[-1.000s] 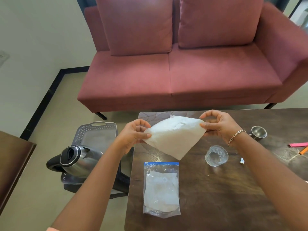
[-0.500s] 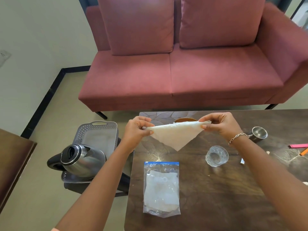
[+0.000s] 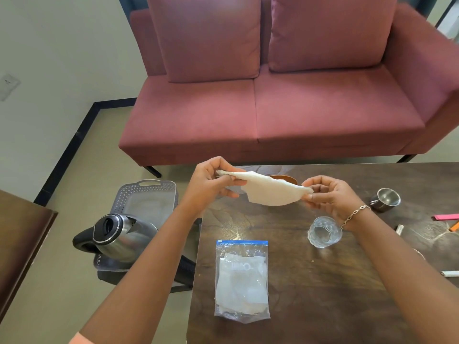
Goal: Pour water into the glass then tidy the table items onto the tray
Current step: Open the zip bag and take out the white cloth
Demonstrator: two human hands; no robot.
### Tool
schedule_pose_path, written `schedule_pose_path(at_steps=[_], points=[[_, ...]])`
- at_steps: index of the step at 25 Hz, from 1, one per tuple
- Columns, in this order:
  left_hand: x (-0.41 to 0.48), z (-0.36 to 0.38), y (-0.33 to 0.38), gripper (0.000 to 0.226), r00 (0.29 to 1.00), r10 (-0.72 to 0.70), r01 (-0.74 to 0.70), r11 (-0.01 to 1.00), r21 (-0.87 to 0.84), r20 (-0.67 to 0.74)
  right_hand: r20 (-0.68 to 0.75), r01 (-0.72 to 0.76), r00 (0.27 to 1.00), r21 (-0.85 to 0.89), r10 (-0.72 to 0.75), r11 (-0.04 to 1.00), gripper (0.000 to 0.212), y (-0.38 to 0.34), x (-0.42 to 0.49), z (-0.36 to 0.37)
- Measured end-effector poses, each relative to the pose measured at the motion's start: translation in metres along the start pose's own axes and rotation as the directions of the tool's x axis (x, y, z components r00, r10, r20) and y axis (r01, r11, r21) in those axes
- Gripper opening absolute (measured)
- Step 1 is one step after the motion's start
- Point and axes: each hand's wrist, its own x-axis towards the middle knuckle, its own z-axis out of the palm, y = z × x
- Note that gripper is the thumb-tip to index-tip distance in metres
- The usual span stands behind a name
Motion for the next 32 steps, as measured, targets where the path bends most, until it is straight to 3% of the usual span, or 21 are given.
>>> schedule_pose_path(at_steps=[3, 5, 7, 9, 12, 14, 17, 20, 23, 26, 27, 30, 32], points=[[0.003, 0.0, 0.009, 0.011, 0.994, 0.044, -0.043, 0.999, -0.01, 0.104, 0.061, -0.242, 0.97, 0.239, 0.235, 0.94, 0.018, 0.016, 0.0, -0.004], [0.004, -0.002, 0.014, 0.008, 0.982, 0.074, -0.067, 0.997, -0.047, 0.171, 0.18, -0.423, 0.906, 0.331, 0.383, 0.844, 0.038, 0.035, 0.001, -0.001], [0.005, 0.0, 0.018, 0.004, 0.97, 0.101, -0.077, 0.991, -0.114, 0.222, 0.335, -0.543, 0.831, 0.318, 0.443, 0.777, 0.055, 0.053, -0.002, 0.012], [0.003, 0.002, 0.021, 0.005, 0.956, 0.122, -0.069, 0.977, -0.2, 0.265, 0.492, -0.594, 0.761, 0.264, 0.424, 0.76, 0.061, 0.068, -0.005, 0.034], [0.0, 0.001, 0.017, 0.004, 0.927, 0.142, -0.037, 0.955, -0.294, 0.348, 0.721, -0.654, 0.634, 0.307, 0.279, 0.691, 0.076, 0.077, -0.004, 0.058], [-0.003, -0.003, 0.012, 0.007, 0.915, 0.127, -0.018, 0.96, -0.278, 0.382, 0.778, -0.654, 0.594, 0.321, 0.203, 0.685, 0.083, 0.069, 0.002, 0.062], [-0.006, -0.009, 0.005, 0.006, 0.91, 0.068, 0.011, 0.982, -0.187, 0.409, 0.714, -0.595, 0.648, 0.258, 0.265, 0.761, 0.102, 0.042, 0.008, 0.057], [-0.004, -0.011, -0.002, 0.012, 0.902, -0.002, 0.028, 0.998, -0.053, 0.432, 0.48, -0.462, 0.803, 0.126, 0.354, 0.878, 0.079, 0.02, 0.007, 0.048], [0.0, -0.01, -0.008, 0.019, 0.893, -0.052, 0.029, 0.998, 0.058, 0.446, 0.369, -0.38, 0.864, 0.032, 0.342, 0.924, 0.054, 0.015, 0.016, 0.044], [0.003, -0.008, -0.014, 0.021, 0.886, -0.068, 0.003, 0.99, 0.14, 0.459, 0.302, -0.247, 0.911, -0.15, 0.282, 0.957, 0.011, 0.005, 0.02, 0.039], [0.004, -0.007, -0.017, 0.022, 0.889, -0.074, -0.008, 0.984, 0.177, 0.452, 0.28, -0.218, 0.924, -0.174, 0.26, 0.96, 0.006, 0.001, 0.021, 0.037], [0.004, -0.004, -0.025, 0.014, 0.918, -0.044, -0.078, 0.954, 0.29, 0.393, 0.239, -0.058, 0.962, -0.304, 0.135, 0.951, 0.008, -0.007, 0.026, 0.031], [0.004, 0.002, -0.027, 0.009, 0.956, -0.007, -0.106, 0.925, 0.365, 0.294, 0.237, 0.148, 0.971, -0.503, -0.029, 0.852, 0.012, -0.013, 0.028, 0.028]])
